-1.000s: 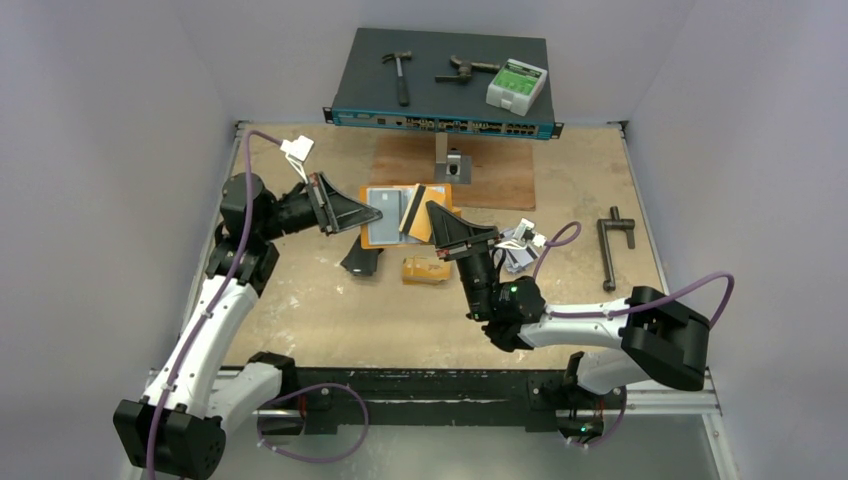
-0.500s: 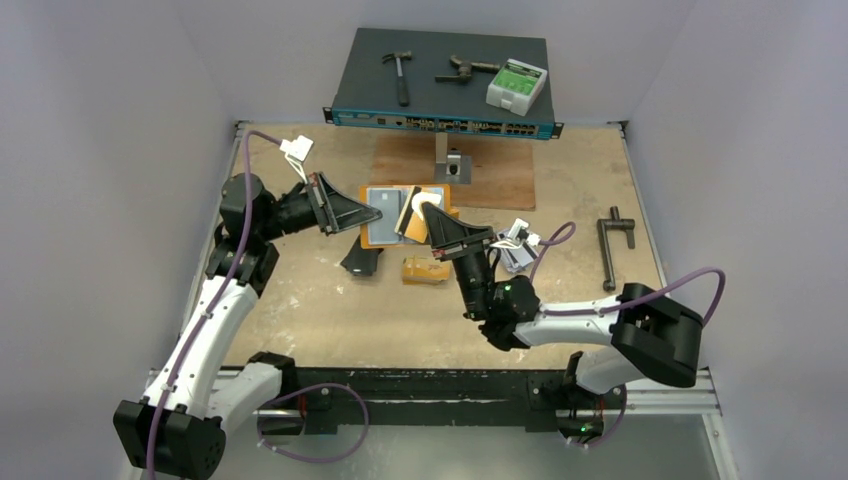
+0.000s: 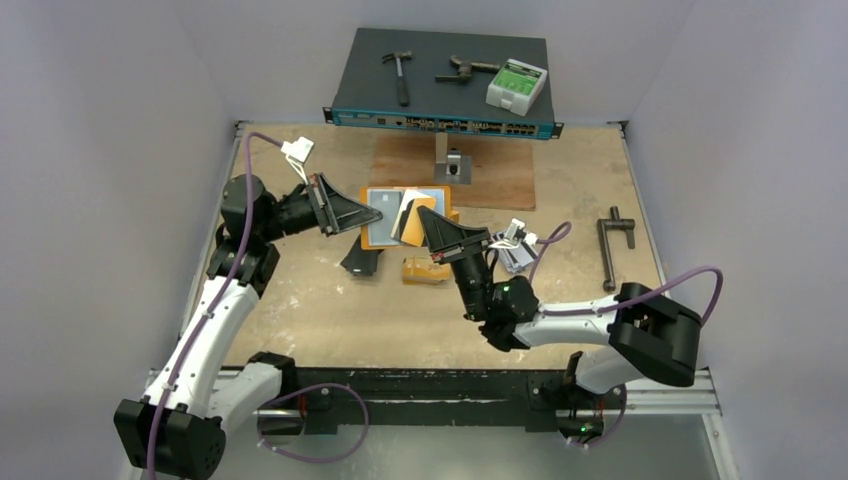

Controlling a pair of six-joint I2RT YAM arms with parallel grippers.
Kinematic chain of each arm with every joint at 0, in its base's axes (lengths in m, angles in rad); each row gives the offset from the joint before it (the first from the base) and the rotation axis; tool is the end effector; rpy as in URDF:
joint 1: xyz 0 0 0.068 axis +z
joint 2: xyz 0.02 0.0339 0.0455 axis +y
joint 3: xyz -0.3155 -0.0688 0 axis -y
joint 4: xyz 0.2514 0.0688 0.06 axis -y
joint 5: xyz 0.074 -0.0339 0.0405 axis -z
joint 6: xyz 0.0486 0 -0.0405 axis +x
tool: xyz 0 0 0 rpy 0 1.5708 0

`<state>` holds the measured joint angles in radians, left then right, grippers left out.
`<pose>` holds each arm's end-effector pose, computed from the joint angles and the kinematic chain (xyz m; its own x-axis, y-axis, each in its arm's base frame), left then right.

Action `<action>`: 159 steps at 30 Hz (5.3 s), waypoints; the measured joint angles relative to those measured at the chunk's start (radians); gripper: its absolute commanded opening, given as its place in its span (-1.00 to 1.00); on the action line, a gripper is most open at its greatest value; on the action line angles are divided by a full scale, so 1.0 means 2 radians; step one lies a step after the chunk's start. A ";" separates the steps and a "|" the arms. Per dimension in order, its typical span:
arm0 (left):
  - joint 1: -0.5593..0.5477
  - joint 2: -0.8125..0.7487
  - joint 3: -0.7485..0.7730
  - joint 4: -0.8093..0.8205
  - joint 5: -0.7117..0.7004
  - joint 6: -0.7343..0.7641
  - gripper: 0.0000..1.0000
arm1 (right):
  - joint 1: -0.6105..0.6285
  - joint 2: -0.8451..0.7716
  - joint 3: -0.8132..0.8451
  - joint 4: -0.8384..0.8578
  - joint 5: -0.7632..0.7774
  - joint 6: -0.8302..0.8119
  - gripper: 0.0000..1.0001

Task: Put the credit cards into the card holder
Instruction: Insert the credit card into the card holder.

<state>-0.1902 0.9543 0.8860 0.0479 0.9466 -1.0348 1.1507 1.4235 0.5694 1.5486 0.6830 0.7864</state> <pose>0.1839 -0.0756 0.4115 -0.7901 -0.3596 -0.4964 0.4460 0.2181 -0.8680 0.1381 0.2339 0.3469 -0.1769 0.9501 -0.2569 -0.5453 0.1226 0.8292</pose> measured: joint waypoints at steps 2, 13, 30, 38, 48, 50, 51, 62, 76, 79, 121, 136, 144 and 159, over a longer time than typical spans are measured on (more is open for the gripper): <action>0.000 0.000 0.000 0.002 0.000 -0.001 -1.00 | 0.000 -0.002 -0.004 0.000 -0.004 0.004 -1.00; 0.000 -0.004 0.000 0.014 0.007 -0.003 -1.00 | -0.001 -0.031 -0.013 -0.004 -0.036 0.012 -1.00; 0.000 -0.008 0.000 0.035 0.013 -0.013 -1.00 | -0.002 -0.031 0.007 -0.049 -0.047 0.019 -1.00; 0.000 -0.009 0.000 0.040 0.015 -0.014 -1.00 | -0.002 -0.035 0.010 -0.072 -0.046 0.031 -1.00; 0.000 -0.009 0.000 0.043 0.019 -0.014 -1.00 | -0.003 -0.045 0.013 -0.097 -0.067 0.031 -1.00; 0.000 -0.010 0.000 0.043 0.019 -0.014 -1.00 | -0.005 -0.046 0.015 -0.100 -0.072 0.030 -1.00; 0.000 -0.010 0.000 0.043 0.019 -0.014 -1.00 | -0.006 -0.046 0.017 -0.102 -0.076 0.029 -1.00; 0.000 -0.014 0.000 0.043 0.016 -0.014 -0.90 | -0.006 -0.042 0.044 -0.131 -0.089 0.016 -1.00; 0.005 -0.017 0.000 0.047 -0.002 -0.016 -0.67 | -0.009 -0.032 0.089 -0.184 -0.093 -0.001 -1.00; 0.006 -0.017 0.000 0.047 -0.005 -0.019 -0.61 | -0.010 -0.028 0.097 -0.193 -0.103 -0.002 -1.00; -0.002 -0.023 -0.017 0.047 0.025 -0.027 -1.00 | -0.026 -0.257 0.064 -0.645 -0.091 -0.085 0.68; -0.002 -0.023 -0.017 0.047 0.034 -0.027 -1.00 | -0.037 -0.344 -0.064 -0.538 -0.154 0.006 0.80; -0.002 -0.023 -0.017 0.043 0.034 -0.022 -1.00 | -0.039 -0.253 -0.042 -0.428 -0.186 0.013 0.48; -0.001 -0.021 -0.058 -0.036 0.026 0.070 -0.28 | -0.056 -0.201 -0.023 -0.401 -0.220 0.023 -1.00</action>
<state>-0.1917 0.9115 0.7708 -0.0250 0.9985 -0.8951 1.0397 1.0210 0.5240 0.7460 0.2420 0.8333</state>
